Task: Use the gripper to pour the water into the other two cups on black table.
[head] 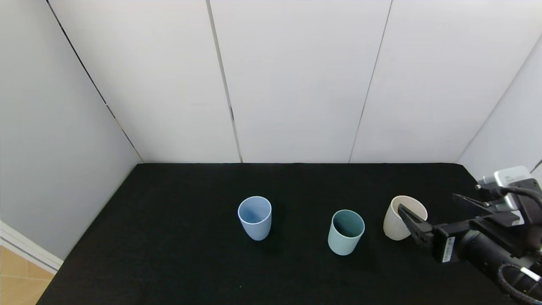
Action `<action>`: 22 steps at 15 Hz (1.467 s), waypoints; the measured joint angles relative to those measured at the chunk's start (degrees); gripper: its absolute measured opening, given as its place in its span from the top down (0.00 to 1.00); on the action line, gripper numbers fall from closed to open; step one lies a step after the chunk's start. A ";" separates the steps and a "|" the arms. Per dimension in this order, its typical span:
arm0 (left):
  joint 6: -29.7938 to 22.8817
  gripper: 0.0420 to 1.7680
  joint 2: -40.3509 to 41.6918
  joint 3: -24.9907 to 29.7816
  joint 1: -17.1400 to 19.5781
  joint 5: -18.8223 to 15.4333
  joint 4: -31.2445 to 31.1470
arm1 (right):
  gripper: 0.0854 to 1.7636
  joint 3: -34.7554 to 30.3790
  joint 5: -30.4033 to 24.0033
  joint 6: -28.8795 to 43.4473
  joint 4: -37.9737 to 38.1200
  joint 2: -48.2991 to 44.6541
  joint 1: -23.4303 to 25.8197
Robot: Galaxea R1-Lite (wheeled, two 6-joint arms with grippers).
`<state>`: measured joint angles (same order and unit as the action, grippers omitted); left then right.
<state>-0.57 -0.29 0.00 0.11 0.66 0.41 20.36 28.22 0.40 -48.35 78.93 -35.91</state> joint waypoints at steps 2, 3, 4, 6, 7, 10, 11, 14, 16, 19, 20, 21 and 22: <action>-0.02 0.03 0.00 0.00 0.00 0.00 0.00 | 0.04 -1.54 0.77 0.20 3.95 -4.40 -0.35; -0.02 0.03 0.00 0.00 0.00 0.02 -0.01 | 0.04 -2.28 1.01 0.28 5.90 -7.05 -0.55; -0.02 0.03 0.00 0.00 0.00 0.02 -0.01 | 0.04 -2.95 1.10 0.37 7.78 -9.53 -0.61; 0.00 0.03 0.00 0.00 0.00 0.00 0.00 | 0.04 -4.27 1.22 0.85 11.73 -14.82 -0.09; -0.02 0.03 0.00 0.00 -0.01 0.02 0.00 | 0.04 -4.79 1.21 1.49 13.73 -17.31 0.56; -0.02 0.03 0.00 0.00 0.00 0.02 -0.01 | 0.04 -7.00 -0.33 3.25 17.09 -24.33 6.14; 0.00 0.03 0.00 0.00 0.00 0.02 0.00 | 0.04 -7.98 -3.28 3.23 17.90 -26.51 9.70; -0.02 0.03 0.00 0.00 0.00 0.02 0.00 | 0.04 -10.14 -17.04 2.90 25.45 -34.65 23.25; -0.02 0.03 0.00 0.00 0.00 0.02 -0.01 | 0.04 -10.45 -25.39 2.73 32.94 -41.57 30.60; -0.02 0.03 0.00 0.00 0.00 0.00 0.00 | 0.04 -9.20 -32.27 2.57 43.67 -51.59 37.92; -0.02 0.03 0.00 0.00 0.00 0.00 0.00 | 0.04 -8.68 -33.23 2.54 46.09 -54.46 39.19; -0.02 0.03 0.00 0.00 0.00 0.02 0.00 | 0.04 -8.42 -33.91 2.02 48.24 -57.20 39.99; -0.02 0.03 0.00 0.00 0.00 0.00 0.00 | 0.04 -8.42 -34.06 1.52 49.25 -59.09 40.40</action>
<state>-0.60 -0.29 0.00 0.11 0.66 0.41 11.93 -5.84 1.93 0.90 19.85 4.49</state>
